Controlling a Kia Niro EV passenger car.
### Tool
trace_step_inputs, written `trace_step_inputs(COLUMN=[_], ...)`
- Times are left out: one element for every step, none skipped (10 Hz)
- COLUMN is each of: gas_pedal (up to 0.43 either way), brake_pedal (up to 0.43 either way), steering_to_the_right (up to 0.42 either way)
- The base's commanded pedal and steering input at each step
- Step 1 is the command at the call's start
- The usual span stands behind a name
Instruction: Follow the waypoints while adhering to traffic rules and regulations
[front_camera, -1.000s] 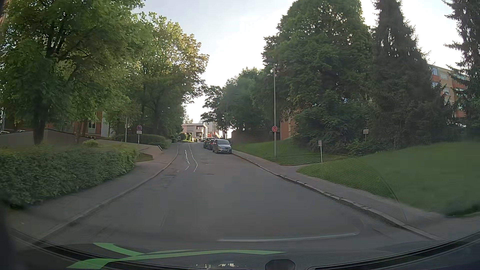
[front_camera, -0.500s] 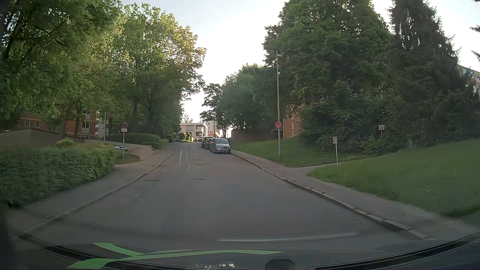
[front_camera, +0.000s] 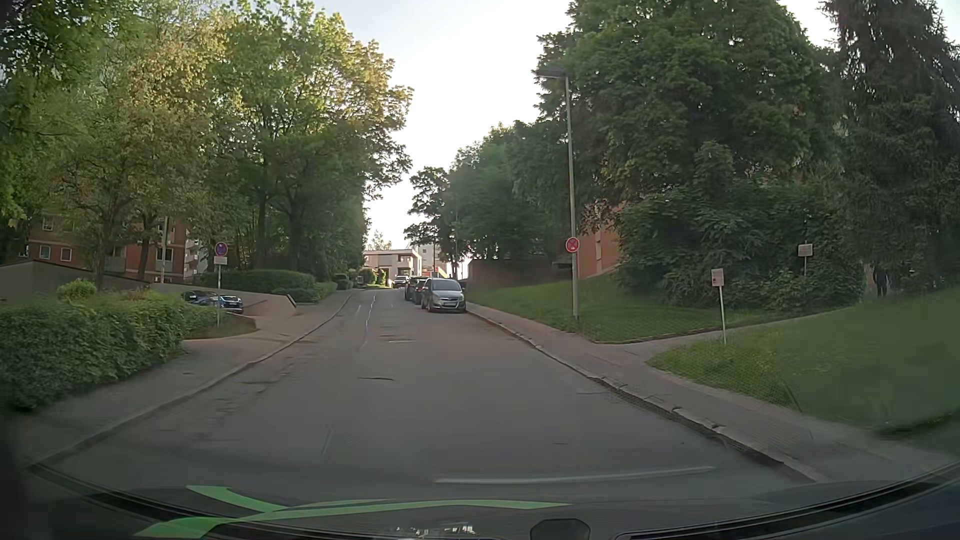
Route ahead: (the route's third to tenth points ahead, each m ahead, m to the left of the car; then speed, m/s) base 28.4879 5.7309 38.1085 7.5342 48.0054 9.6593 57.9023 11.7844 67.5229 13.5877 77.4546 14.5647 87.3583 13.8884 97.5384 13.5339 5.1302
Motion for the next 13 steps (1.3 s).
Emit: trace_step_inputs(gas_pedal=[0.000,0.000,0.000,0.008,0.020,0.020,0.020,0.028,0.047,0.047,0.059,0.067,0.087], brake_pedal=[0.000,0.000,0.000,0.000,0.000,0.000,0.000,0.000,0.000,0.000,0.000,0.000,0.000], steering_to_the_right=[-0.010,-0.007,-0.007,-0.008,-0.008,-0.008,-0.008,-0.010,-0.018,-0.028,-0.037,-0.045,-0.047])
